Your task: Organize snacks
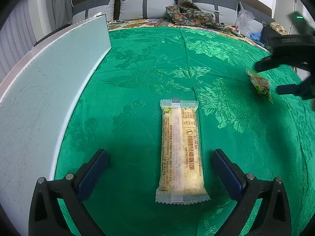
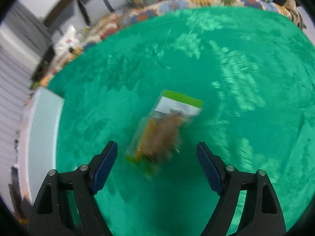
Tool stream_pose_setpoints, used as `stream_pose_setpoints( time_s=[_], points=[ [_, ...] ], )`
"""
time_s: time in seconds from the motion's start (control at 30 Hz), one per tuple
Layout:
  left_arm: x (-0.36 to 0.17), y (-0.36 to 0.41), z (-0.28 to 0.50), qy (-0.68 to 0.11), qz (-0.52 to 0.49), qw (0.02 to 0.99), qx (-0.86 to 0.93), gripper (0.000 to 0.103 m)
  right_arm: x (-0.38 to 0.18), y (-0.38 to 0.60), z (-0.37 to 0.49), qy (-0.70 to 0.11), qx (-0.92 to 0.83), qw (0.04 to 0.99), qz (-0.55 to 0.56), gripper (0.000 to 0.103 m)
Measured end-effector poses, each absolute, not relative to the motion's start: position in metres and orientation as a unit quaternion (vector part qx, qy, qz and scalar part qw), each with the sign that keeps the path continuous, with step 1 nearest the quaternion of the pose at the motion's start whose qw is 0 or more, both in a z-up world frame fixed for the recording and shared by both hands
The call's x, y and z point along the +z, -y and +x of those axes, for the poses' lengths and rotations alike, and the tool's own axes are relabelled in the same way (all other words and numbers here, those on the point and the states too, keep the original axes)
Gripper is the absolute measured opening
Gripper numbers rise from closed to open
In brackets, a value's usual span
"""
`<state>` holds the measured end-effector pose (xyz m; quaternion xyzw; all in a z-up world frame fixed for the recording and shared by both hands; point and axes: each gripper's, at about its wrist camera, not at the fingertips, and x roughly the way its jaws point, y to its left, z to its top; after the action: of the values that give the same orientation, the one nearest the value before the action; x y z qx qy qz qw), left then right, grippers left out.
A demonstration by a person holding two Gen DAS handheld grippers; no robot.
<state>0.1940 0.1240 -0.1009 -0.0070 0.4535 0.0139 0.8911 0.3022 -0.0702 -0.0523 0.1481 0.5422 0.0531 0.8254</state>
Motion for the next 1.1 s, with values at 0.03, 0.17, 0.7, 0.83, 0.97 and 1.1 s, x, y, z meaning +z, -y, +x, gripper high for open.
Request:
stream_pose_setpoints(
  time_s=[0.03, 0.17, 0.7, 0.83, 0.97, 1.1],
  points=[
    [-0.101, -0.124, 0.194, -0.453, -0.007, 0.891, 0.014, 0.103, -0.059, 0.065, 0.310, -0.551, 0.036, 0.820, 0.147, 0.083],
    [-0.101, -0.124, 0.194, -0.453, -0.007, 0.891, 0.014, 0.103, -0.071, 0.055, 0.317, -0.561, -0.013, 0.820, 0.116, 0.076],
    [-0.101, -0.124, 0.194, -0.454, -0.007, 0.891, 0.014, 0.103, -0.067, 0.067, 0.216, -0.581, 0.091, 0.807, -0.060, 0.051],
    [-0.101, -0.124, 0.194, -0.454, -0.007, 0.891, 0.014, 0.103, -0.068, 0.077, 0.175, -0.562, 0.097, 0.817, -0.087, 0.052],
    [-0.101, -0.124, 0.194, -0.455, -0.006, 0.891, 0.012, 0.103, -0.077, 0.078, 0.161, -0.541, 0.094, 0.831, -0.093, 0.054],
    [-0.099, -0.124, 0.202, -0.488, 0.008, 0.873, -0.015, 0.103, -0.080, 0.081, 0.162, -0.540, 0.096, 0.833, -0.076, 0.062]
  ],
)
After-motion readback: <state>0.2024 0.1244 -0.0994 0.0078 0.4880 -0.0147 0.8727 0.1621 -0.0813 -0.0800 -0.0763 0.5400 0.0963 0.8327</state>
